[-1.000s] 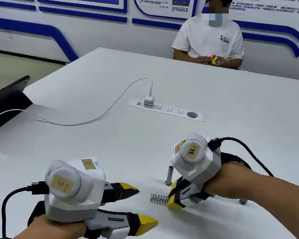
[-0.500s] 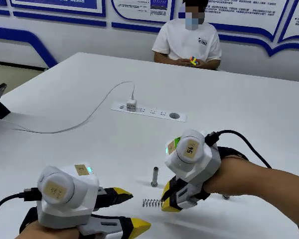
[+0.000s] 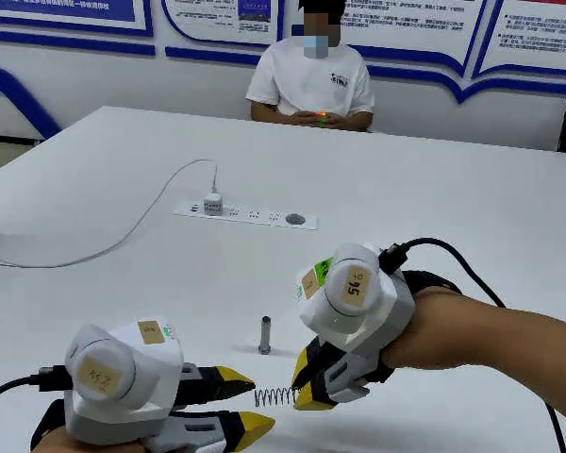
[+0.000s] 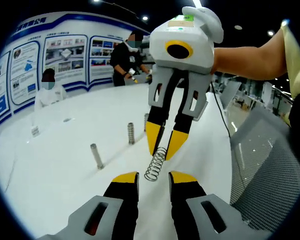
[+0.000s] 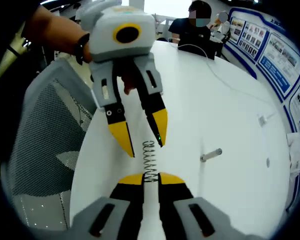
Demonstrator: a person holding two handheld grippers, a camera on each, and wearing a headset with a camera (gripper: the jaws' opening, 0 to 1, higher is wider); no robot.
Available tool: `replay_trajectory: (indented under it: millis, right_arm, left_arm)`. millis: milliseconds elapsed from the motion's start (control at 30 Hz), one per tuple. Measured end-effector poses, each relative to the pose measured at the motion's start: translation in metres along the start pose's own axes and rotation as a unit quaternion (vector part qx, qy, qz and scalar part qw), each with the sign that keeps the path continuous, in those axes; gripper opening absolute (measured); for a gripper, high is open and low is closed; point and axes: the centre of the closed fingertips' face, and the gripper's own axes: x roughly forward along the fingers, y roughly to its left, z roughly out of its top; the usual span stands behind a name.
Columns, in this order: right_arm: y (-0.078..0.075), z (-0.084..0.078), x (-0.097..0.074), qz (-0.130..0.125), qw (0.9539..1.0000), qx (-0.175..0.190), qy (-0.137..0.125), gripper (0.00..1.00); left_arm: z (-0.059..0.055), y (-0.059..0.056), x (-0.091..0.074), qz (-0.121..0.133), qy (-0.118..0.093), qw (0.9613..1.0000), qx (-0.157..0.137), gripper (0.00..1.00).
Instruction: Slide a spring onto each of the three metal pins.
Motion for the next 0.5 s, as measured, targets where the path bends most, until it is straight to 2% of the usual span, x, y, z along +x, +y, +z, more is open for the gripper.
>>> replay_trajectory:
  millis: [300,500]
  right_arm:
    - [0.008,-0.005,-0.003,-0.003,0.9999,-0.006,0.011,0.11]
    - [0.012,-0.007,-0.005,-0.003,0.9997,-0.012,0.019,0.11]
  left_arm:
    - [-0.001,-0.009,0.005,-0.018,-0.001,0.9996,0.020,0.13]
    - [-0.001,-0.015,0.006,-0.030,0.002,0.9991,0.030,0.12]
